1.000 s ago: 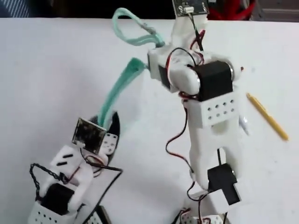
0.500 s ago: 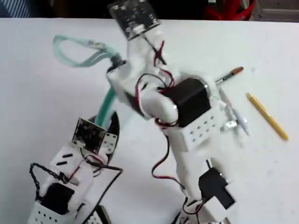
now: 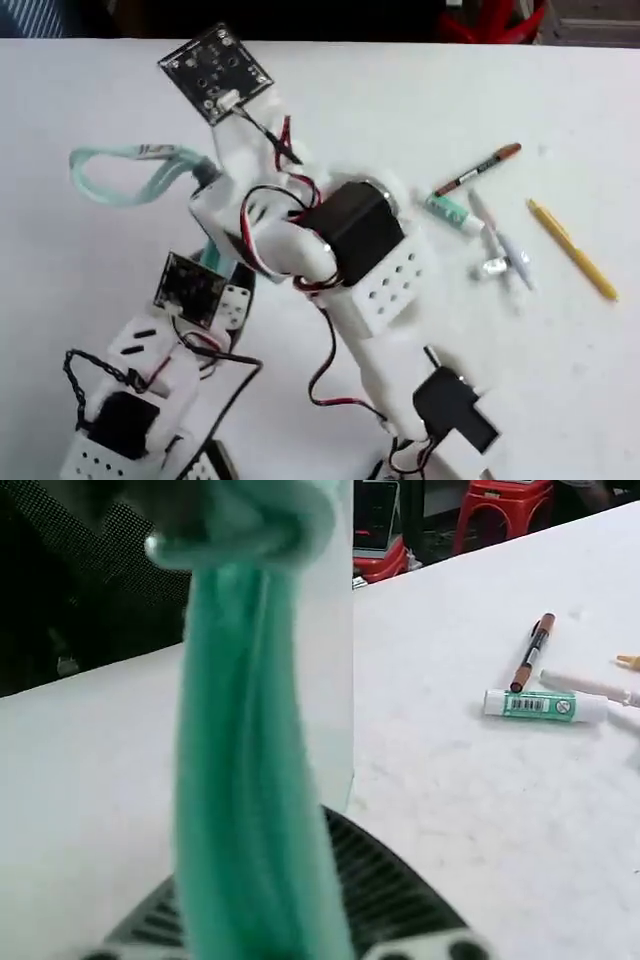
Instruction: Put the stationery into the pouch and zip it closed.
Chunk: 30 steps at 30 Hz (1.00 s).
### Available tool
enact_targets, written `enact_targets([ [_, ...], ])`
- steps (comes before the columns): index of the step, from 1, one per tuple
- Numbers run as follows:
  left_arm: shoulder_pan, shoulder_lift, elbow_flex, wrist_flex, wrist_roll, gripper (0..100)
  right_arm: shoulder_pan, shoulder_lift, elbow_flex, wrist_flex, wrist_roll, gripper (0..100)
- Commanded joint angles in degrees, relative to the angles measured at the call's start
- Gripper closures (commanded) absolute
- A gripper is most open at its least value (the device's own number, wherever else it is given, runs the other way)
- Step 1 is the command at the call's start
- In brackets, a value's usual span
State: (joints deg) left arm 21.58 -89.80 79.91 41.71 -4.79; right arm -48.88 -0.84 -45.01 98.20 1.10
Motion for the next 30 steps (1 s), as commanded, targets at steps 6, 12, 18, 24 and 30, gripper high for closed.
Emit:
enact_targets([
  [6,0.5,-0.2,-0.7,-1.5,-0.6,98,-1.9,-6.5,-0.1,-0.1,5.5,91.5],
  [12,0.5,-0.2,-0.7,-1.5,-0.7,98,6.4,-6.9,-0.3,-0.1,5.8,66.5],
  [18,0.5,-0.2,-0.6,-1.5,-0.7,98,9.9,-7.3,-3.1,-0.7,5.9,66.5],
  [24,0.5,-0.2,-0.5,-1.5,-0.7,98,12.1,-2.7,-4.5,-1.5,6.2,96.8],
  [30,0.5,-0.2,-0.5,-1.5,-0.7,98,13.5,6.3,-4.1,0.1,12.4,92.9],
])
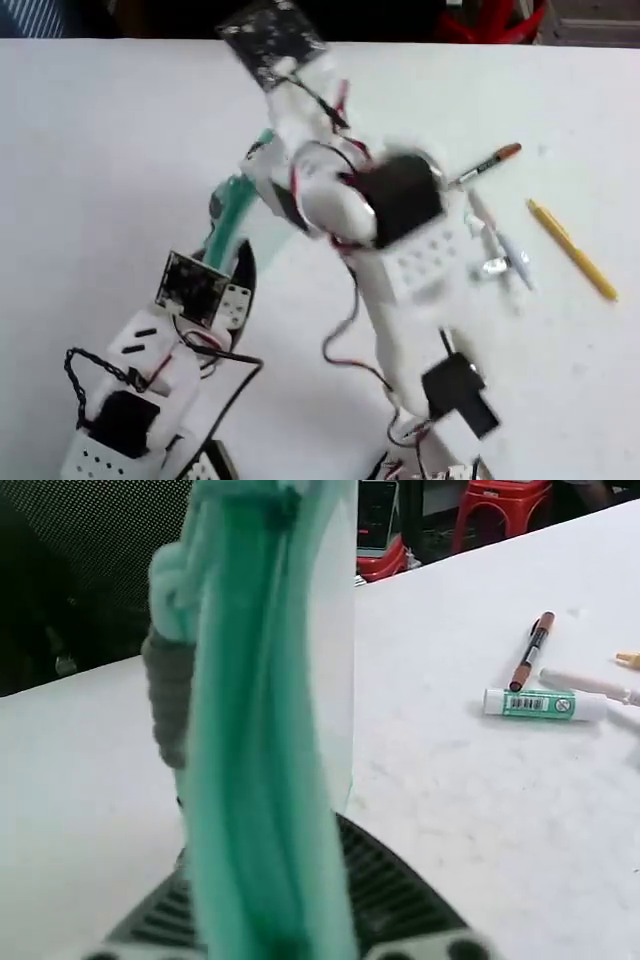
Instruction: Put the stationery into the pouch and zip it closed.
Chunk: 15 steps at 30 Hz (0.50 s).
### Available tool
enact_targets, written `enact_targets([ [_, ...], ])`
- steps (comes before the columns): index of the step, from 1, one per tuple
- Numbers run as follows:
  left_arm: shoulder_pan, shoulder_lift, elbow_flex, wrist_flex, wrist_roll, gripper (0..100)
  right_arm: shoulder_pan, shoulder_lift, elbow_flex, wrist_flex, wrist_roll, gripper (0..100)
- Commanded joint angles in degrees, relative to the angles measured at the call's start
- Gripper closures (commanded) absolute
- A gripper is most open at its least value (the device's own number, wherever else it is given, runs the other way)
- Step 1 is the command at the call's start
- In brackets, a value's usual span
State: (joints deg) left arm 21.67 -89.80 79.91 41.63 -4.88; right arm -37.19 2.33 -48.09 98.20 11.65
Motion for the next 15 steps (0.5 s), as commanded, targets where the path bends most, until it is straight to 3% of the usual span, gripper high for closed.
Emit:
enact_targets([
  [1,0.4,-0.2,-0.5,-1.4,-0.6,98,2.5,3.9,-1.0,0.2,1.8,94.1],
  [7,0.3,-0.2,-0.5,-1.6,-0.6,98,6.5,6.5,2.3,0.3,2.1,98.1],
  [15,0.3,-0.3,-0.5,-1.8,-2.4,98,5.1,1.6,11.4,0.3,6.6,98.1],
])
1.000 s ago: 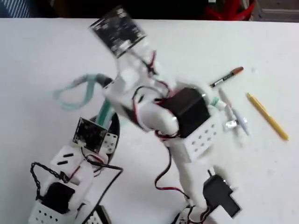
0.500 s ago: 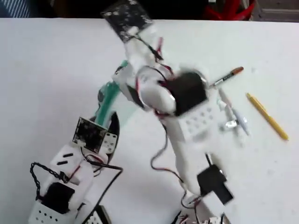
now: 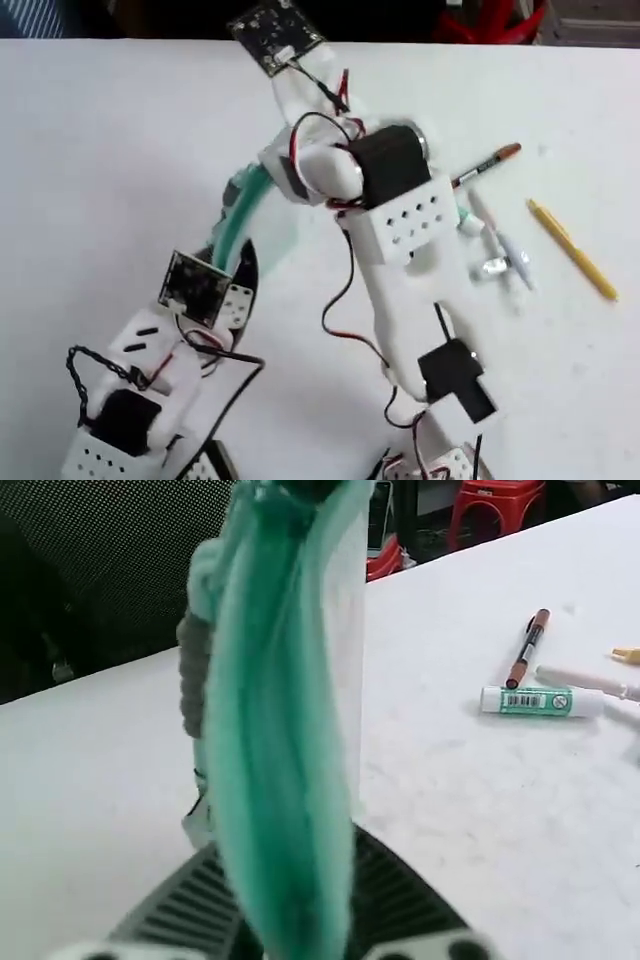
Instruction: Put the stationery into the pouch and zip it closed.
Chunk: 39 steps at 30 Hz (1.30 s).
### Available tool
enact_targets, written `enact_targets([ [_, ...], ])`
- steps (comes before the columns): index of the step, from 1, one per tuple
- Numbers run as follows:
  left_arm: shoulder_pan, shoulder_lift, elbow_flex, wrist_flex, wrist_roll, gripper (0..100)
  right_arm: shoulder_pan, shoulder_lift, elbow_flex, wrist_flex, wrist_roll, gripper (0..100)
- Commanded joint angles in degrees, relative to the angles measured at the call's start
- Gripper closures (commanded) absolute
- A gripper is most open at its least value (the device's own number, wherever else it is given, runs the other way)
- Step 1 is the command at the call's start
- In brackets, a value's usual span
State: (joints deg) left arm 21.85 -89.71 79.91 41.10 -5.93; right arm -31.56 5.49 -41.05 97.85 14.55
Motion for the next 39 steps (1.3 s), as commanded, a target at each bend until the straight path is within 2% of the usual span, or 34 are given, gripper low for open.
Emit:
enact_targets([
  [1,0.1,-0.5,-0.5,-1.4,-1.3,97,-1.2,-1.6,5.8,0.7,4.7,98.1],
  [6,0.1,-0.5,-0.5,-1.3,-1.4,96,-3.3,-0.6,9.0,0.7,8.4,98.1],
  [10,0.1,-0.5,-0.2,-0.8,0.5,81,-3.6,0.5,8.7,0.6,9.1,96.3],
  [12,0.1,-0.5,0.2,0.0,5.0,76,-3.5,0.5,9.0,0.7,9.1,89.3],
  [16,0.1,-0.5,0.4,-0.2,3.6,76,-3.5,0.1,9.2,0.8,8.7,72.1],
  [22,0.1,-0.5,0.5,-0.5,2.1,79,-7.6,-0.1,11.4,1.0,9.5,71.2],
  [26,0.1,-0.5,0.9,-0.7,2.1,79,-12.2,-1.9,17.9,1.0,14.4,67.6],
  [30,-0.8,-0.5,1.1,-1.6,2.1,80,-9.6,-3.6,15.5,0.7,14.3,66.7],
  [34,-2.6,-0.6,1.1,-3.4,2.1,88,-6.6,-5.1,12.4,0.9,14.2,66.6],
  [39,-2.5,-0.6,1.1,-3.4,2.1,91,-9.4,-5.1,19.6,0.9,14.5,62.8],
])
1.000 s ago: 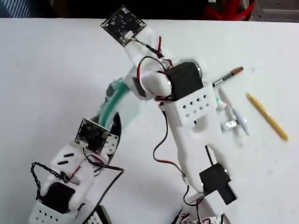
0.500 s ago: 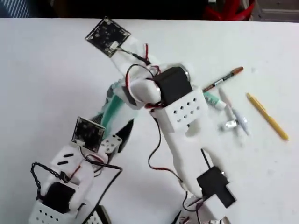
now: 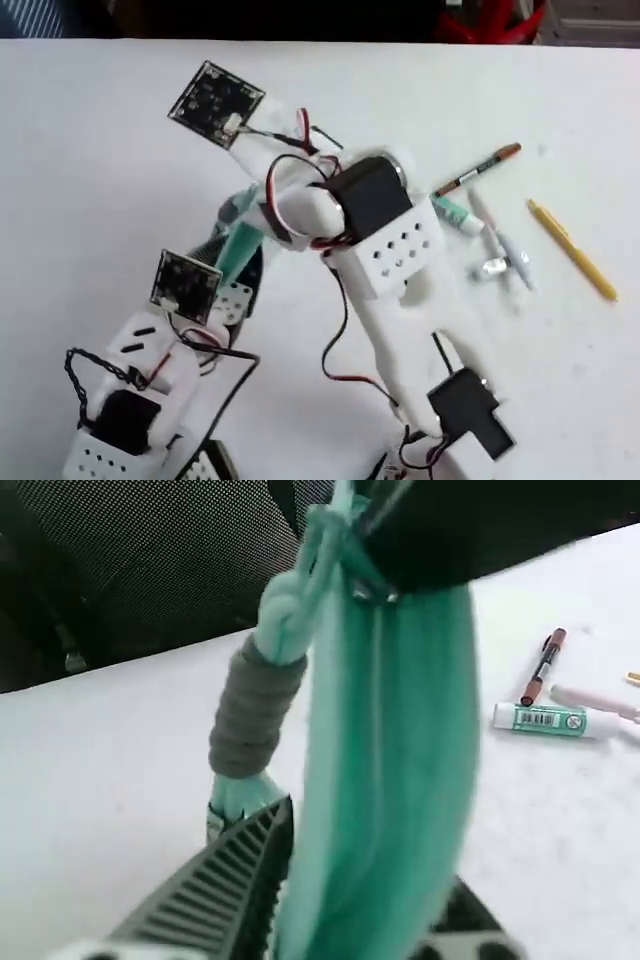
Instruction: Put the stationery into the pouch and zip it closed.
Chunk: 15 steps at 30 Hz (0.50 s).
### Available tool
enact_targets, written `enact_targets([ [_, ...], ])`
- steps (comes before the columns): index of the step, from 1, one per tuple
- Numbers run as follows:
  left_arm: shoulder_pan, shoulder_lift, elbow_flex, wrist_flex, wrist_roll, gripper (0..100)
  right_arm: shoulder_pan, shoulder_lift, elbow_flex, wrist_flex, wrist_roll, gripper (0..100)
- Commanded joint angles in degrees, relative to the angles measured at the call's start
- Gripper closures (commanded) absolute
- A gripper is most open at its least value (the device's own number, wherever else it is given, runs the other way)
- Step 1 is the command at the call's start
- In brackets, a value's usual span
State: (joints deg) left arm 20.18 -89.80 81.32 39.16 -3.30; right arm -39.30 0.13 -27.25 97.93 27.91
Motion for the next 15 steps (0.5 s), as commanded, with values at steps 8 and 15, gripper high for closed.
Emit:
enact_targets([
  [8,-0.7,-0.5,-0.3,-1.1,-0.5,85,-5.1,1.2,11.0,0.3,1.2,61.8],
  [15,-0.6,-0.4,-0.3,-0.1,-0.4,81,-2.9,9.2,8.8,0.2,1.0,61.8],
])
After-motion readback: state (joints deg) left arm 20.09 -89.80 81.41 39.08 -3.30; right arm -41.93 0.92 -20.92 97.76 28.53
